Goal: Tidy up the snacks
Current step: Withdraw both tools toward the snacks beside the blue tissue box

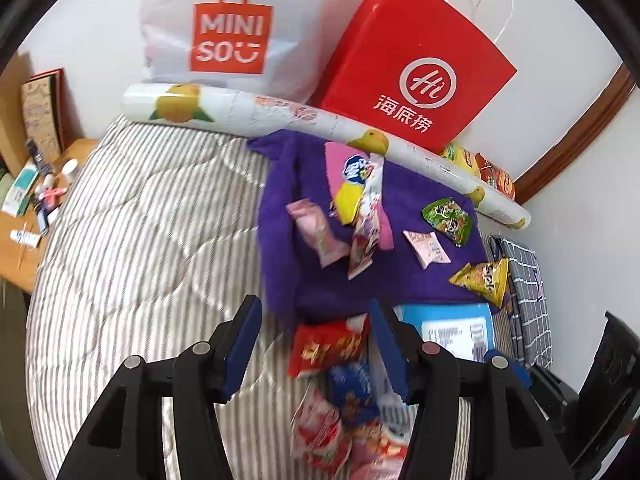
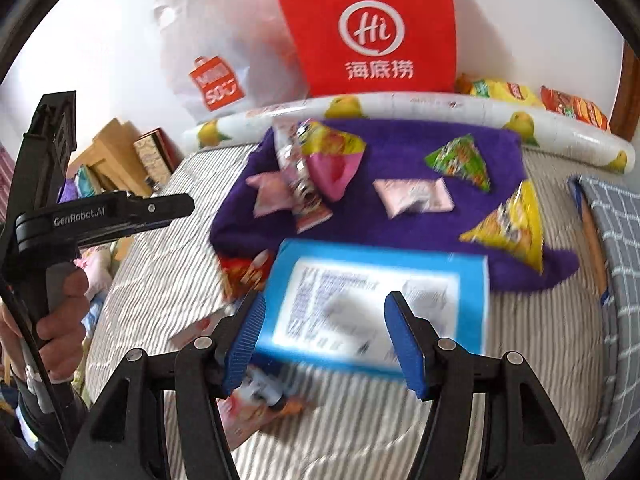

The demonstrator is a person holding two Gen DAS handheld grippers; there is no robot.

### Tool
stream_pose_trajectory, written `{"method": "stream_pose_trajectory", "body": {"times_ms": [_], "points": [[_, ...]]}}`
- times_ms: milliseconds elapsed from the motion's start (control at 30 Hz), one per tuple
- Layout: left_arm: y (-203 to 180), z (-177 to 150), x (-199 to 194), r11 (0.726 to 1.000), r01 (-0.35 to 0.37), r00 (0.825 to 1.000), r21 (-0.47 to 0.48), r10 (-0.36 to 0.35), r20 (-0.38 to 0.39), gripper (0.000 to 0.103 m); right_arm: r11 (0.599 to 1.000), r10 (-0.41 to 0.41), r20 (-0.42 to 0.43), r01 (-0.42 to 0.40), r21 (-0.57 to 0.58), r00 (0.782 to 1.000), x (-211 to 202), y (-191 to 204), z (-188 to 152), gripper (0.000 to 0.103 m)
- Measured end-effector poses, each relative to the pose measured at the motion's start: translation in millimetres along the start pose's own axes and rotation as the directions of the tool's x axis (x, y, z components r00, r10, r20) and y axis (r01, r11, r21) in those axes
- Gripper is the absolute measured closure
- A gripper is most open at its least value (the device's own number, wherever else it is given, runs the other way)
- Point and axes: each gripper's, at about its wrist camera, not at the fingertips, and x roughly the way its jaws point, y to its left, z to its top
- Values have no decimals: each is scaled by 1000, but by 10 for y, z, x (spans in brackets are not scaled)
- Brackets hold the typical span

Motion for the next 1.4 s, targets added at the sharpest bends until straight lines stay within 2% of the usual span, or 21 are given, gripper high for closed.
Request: {"method": "stream_pose_trajectory", "body": {"times_ms": [100, 367, 433, 533, 700, 867, 1033, 1233, 1300, 1400], "points": [[65, -113, -85, 1000, 2, 1000, -11, -2, 0, 47, 999, 39, -16, -39, -25, 999, -39, 115, -165, 35], [175, -315, -227, 1000, 15, 1000, -24, -15, -1, 47, 989, 106, -53, -111, -103, 993, -67, 372, -578, 32], [206, -354, -232, 1000, 14, 1000, -25, -14, -7, 47, 985, 109, -69, -117, -127, 992, -29, 438, -653, 27], [237, -401, -237, 999, 10, 1000, -31, -11, -13, 47, 981, 78, -93, -93, -169, 993, 69, 522, -725, 27], [305, -448, -268, 999, 1, 1000, -37, -2, -14, 47, 977, 14, -87, -32, -212, 996, 214, 558, -730, 27], [365, -471, -287, 999, -7, 1000, -36, 6, -14, 47, 969, -15, -97, -9, -246, 995, 362, 567, -706, 27], [403, -484, -281, 999, -6, 1000, -39, 5, -21, 47, 963, -10, -110, -20, -269, 994, 483, 597, -668, 27], [422, -517, -257, 999, -12, 999, -37, 10, -31, 47, 969, 21, -143, -55, -242, 989, 587, 593, -637, 27], [425, -533, -241, 999, -16, 999, -37, 15, -36, 47, 971, 47, -148, -80, -227, 988, 587, 575, -651, 36], [415, -567, -217, 999, -18, 999, -35, 16, -44, 47, 974, 51, -133, -79, -212, 990, 529, 553, -684, 38]]}}
